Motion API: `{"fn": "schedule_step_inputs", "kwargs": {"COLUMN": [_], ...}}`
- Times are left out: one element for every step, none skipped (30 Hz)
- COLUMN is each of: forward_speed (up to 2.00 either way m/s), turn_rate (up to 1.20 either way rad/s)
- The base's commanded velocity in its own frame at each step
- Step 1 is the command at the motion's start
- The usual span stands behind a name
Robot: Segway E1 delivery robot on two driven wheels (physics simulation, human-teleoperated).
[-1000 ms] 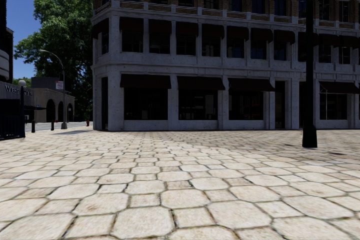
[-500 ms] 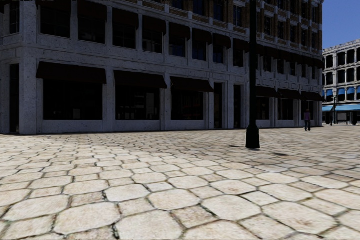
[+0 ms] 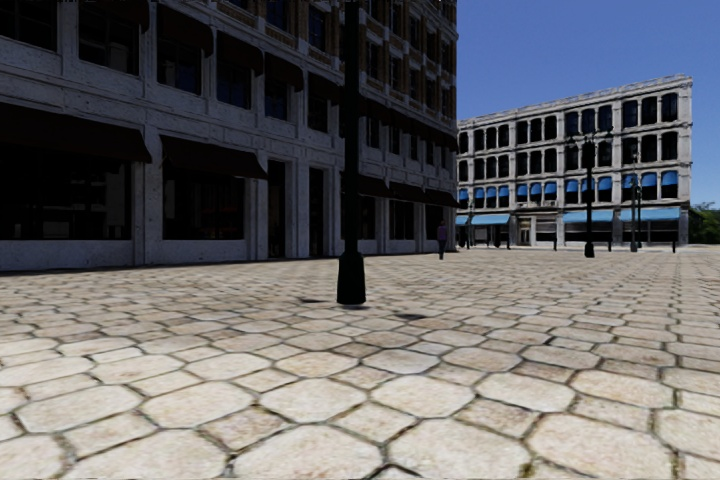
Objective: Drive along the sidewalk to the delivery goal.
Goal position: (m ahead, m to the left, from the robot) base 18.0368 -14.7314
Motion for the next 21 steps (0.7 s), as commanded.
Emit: {"fn": "schedule_step_inputs", "kwargs": {"forward_speed": [1.97, 1.97, 1.97, 1.97, 1.97, 1.96, 1.96, 1.96, 1.96, 1.96, 1.96, 1.96, 1.96, 1.96, 1.96, 1.96, 1.96, 1.96, 1.96, 1.96, 1.96], "turn_rate": [-0.89, -0.89, -0.89, -0.89, -0.89, -0.89, -0.89, -0.89, -0.89, -0.89, -0.89, -0.89, -0.89, -0.89, -0.89, -0.89, -0.89, -0.89, -0.89, -0.89, -0.89]}}
